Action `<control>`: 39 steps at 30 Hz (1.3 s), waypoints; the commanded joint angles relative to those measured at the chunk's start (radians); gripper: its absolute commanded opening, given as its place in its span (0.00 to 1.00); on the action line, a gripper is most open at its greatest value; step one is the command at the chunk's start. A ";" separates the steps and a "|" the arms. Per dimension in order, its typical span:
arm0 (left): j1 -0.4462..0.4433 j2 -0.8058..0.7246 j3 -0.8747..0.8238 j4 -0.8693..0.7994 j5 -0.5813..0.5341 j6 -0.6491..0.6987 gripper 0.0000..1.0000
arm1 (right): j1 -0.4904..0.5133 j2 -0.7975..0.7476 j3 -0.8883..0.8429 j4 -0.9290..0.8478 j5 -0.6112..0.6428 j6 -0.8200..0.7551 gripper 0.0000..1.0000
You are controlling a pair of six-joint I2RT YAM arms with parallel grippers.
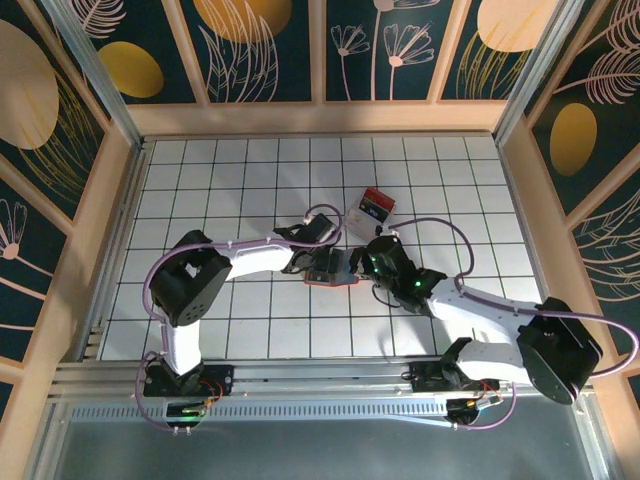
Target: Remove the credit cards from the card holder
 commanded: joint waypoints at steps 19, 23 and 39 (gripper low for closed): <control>0.000 -0.017 -0.067 0.028 0.014 -0.052 0.99 | -0.093 0.265 -0.005 0.065 -0.154 0.071 0.00; 0.000 -0.079 -0.090 0.023 -0.032 -0.081 0.99 | -0.098 0.293 0.004 0.031 -0.146 0.055 0.00; 0.048 -0.126 -0.227 0.120 0.023 -0.175 0.87 | -0.101 0.386 0.170 -0.127 -0.096 -0.083 0.00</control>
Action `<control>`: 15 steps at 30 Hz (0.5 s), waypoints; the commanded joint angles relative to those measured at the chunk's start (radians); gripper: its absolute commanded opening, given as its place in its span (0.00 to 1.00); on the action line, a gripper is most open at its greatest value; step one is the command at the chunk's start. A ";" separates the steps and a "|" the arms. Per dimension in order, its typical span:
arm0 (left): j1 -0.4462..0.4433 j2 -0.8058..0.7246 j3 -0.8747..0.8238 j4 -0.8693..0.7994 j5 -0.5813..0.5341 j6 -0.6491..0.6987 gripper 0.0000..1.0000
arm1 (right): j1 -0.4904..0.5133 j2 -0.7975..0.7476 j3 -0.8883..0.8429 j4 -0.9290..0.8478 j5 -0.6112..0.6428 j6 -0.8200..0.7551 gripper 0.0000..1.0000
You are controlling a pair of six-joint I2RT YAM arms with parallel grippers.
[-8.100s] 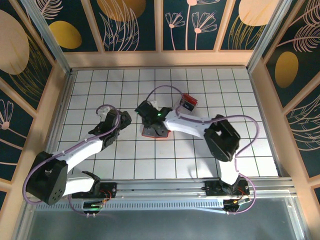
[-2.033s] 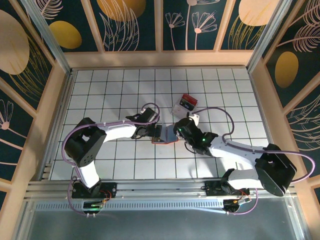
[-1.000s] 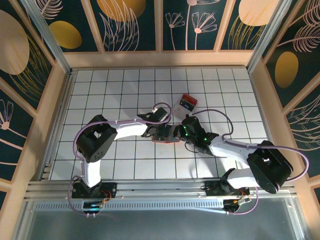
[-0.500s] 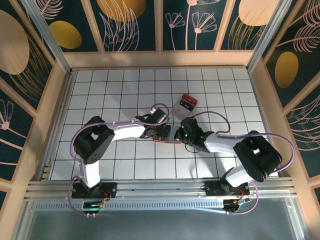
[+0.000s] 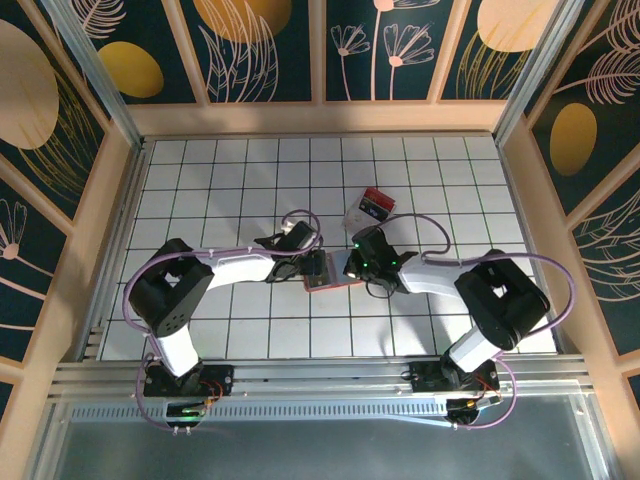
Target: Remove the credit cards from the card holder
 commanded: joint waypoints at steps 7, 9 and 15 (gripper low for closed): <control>0.008 0.008 -0.031 0.002 0.038 -0.025 0.84 | 0.004 -0.057 0.138 -0.184 0.045 -0.083 0.00; 0.008 0.011 -0.031 0.008 0.043 -0.025 0.84 | 0.009 -0.070 0.164 -0.190 0.036 -0.083 0.00; 0.008 0.011 -0.027 0.015 0.047 -0.022 0.85 | 0.015 -0.043 0.214 -0.129 -0.004 -0.059 0.00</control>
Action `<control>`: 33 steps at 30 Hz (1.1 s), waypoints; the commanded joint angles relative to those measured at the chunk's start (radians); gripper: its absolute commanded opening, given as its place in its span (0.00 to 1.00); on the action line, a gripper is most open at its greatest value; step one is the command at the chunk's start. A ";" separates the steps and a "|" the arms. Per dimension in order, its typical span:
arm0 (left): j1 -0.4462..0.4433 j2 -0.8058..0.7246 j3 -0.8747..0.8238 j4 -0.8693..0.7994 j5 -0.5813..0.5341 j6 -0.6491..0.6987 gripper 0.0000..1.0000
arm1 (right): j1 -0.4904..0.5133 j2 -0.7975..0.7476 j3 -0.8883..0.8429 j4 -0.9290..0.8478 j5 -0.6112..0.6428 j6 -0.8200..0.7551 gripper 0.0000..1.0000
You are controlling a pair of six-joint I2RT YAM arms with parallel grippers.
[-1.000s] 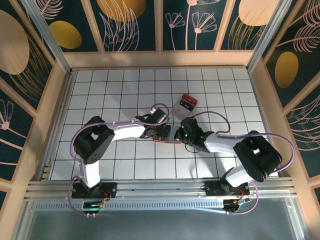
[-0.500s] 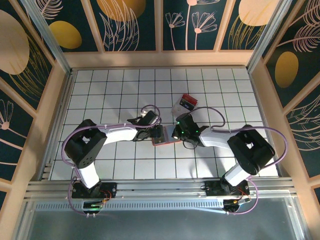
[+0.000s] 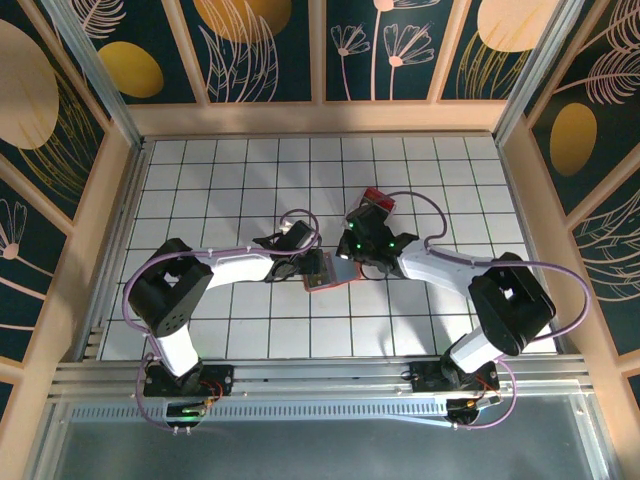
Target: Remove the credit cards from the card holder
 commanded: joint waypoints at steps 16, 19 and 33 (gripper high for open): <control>0.004 -0.136 -0.064 -0.051 -0.021 -0.049 0.86 | 0.023 0.094 -0.013 0.086 -0.109 0.012 0.00; 0.004 -0.145 -0.095 -0.059 -0.026 -0.058 0.83 | 0.041 0.086 -0.012 0.076 -0.104 -0.005 0.01; 0.003 -0.080 -0.142 -0.020 0.017 -0.063 0.73 | 0.079 0.163 0.006 0.035 -0.123 -0.024 0.19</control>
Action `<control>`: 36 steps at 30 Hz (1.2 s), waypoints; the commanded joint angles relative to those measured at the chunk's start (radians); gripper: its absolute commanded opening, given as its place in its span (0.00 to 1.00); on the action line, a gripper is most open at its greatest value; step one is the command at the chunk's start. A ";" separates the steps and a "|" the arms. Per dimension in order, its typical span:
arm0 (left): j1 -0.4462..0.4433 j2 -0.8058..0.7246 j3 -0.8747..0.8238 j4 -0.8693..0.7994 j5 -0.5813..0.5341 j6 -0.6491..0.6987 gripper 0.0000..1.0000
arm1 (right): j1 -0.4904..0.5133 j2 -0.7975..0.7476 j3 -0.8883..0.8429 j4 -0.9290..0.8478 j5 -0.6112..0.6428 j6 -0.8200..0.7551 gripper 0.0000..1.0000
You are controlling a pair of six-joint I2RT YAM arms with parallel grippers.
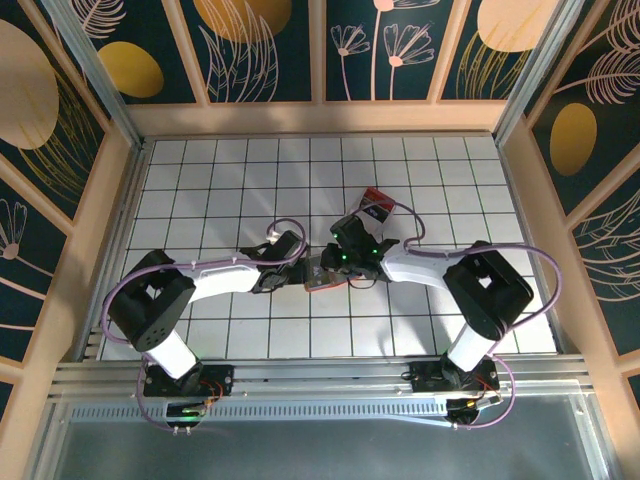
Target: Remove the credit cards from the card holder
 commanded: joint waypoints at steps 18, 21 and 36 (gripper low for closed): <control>0.004 0.093 0.003 -0.002 0.011 0.000 0.71 | 0.004 0.081 0.005 -0.008 -0.078 -0.032 0.23; 0.004 0.099 0.003 -0.002 0.011 0.001 0.70 | 0.002 0.070 -0.003 0.020 -0.106 -0.033 0.23; 0.003 0.135 0.011 0.002 0.015 0.009 0.65 | -0.016 0.004 -0.034 0.079 -0.155 -0.028 0.21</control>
